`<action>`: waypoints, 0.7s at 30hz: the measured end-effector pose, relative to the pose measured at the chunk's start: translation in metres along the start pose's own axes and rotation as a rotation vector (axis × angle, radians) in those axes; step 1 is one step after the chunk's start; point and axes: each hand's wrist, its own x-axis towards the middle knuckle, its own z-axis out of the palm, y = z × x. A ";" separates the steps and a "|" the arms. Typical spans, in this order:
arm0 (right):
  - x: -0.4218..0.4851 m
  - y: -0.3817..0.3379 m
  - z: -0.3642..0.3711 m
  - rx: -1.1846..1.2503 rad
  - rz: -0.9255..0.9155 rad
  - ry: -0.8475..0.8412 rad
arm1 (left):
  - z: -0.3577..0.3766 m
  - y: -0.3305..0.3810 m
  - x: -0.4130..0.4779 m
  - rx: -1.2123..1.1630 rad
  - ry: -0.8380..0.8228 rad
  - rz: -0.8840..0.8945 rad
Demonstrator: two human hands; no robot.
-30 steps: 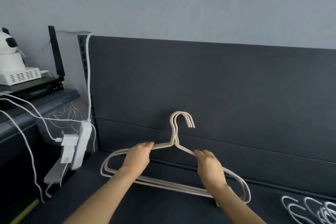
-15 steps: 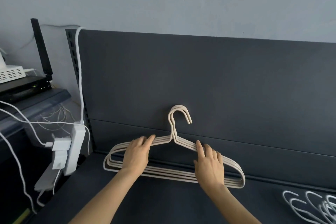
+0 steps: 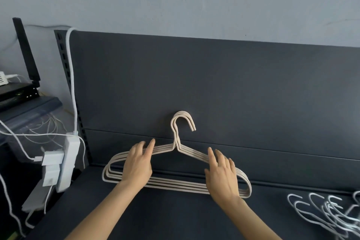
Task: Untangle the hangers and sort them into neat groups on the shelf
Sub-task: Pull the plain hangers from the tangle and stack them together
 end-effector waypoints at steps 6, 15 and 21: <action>-0.030 0.055 -0.027 0.098 0.024 -0.036 | -0.015 0.055 -0.044 -0.147 -0.015 0.131; -0.082 0.145 -0.086 0.231 0.152 -0.184 | -0.004 0.159 -0.071 -0.356 -0.199 0.196; -0.122 0.241 -0.122 0.231 0.201 -0.176 | 0.008 0.252 -0.102 -0.403 -0.252 0.234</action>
